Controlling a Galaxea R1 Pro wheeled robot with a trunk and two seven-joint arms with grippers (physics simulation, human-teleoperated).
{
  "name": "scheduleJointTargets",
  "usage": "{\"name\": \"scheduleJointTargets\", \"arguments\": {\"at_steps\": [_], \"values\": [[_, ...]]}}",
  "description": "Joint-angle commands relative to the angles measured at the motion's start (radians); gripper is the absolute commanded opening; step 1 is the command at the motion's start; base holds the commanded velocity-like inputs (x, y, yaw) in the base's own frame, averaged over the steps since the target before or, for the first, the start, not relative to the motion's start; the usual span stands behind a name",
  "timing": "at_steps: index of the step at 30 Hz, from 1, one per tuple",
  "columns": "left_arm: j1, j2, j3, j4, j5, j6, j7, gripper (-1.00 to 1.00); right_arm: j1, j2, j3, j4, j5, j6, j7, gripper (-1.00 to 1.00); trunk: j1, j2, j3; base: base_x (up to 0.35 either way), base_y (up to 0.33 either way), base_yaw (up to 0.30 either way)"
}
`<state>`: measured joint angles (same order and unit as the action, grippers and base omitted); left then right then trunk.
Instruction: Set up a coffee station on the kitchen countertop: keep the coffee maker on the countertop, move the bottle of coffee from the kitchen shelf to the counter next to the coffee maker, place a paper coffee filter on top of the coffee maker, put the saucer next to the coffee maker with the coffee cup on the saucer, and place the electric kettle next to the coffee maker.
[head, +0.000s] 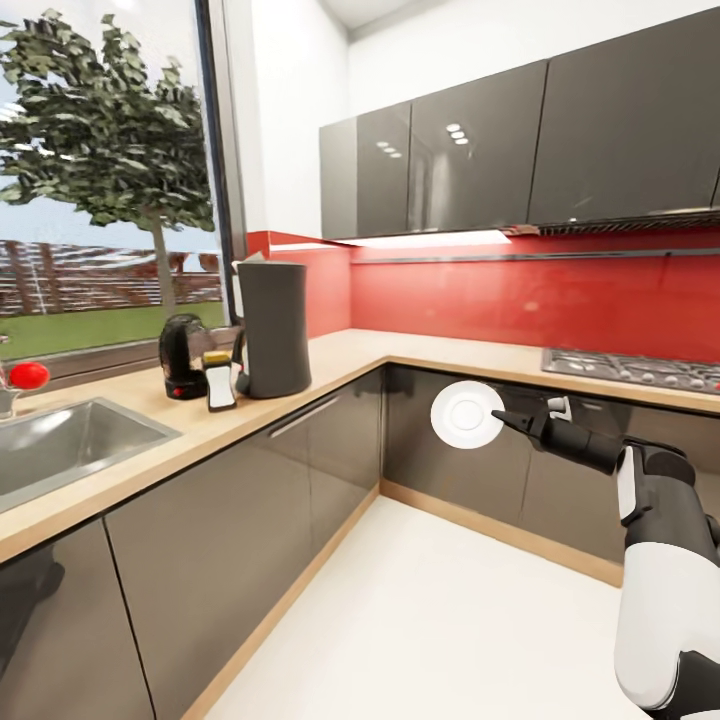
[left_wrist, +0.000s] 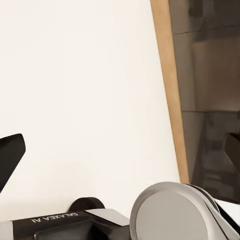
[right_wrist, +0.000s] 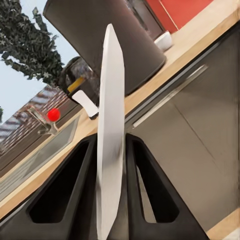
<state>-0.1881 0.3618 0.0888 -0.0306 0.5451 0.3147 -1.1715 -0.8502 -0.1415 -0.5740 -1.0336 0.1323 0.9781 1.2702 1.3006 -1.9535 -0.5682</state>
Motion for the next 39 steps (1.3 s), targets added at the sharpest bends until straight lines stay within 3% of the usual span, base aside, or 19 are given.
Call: {"name": "scheduleJointTargets", "arguments": {"at_steps": [1,17,30,39], "values": [[-0.001,0.0,0.008,0.0,-0.005,0.01,-0.003,1.0,-0.001,0.0,-0.003,0.0,0.009,0.008,0.011,-1.0,0.0,0.0,-0.001,0.294,-0.206,0.0],[-0.001,0.0,0.008,0.0,-0.005,0.01,-0.003,1.0,-0.001,0.0,-0.003,0.0,0.009,0.008,0.011,-1.0,0.0,0.0,-0.001,0.293,-0.207,0.005],[-0.001,0.0,0.009,0.0,-0.005,0.01,-0.003,1.0,-0.001,0.001,-0.003,0.0,0.009,0.008,0.012,-1.0,0.0,0.0,-0.001,0.115,-0.083,0.216],[-0.001,0.0,0.008,0.0,-0.006,0.01,-0.003,1.0,-0.001,0.0,-0.003,0.0,0.009,0.008,0.012,-1.0,0.0,0.0,-0.001,0.215,-0.172,0.037]]}}
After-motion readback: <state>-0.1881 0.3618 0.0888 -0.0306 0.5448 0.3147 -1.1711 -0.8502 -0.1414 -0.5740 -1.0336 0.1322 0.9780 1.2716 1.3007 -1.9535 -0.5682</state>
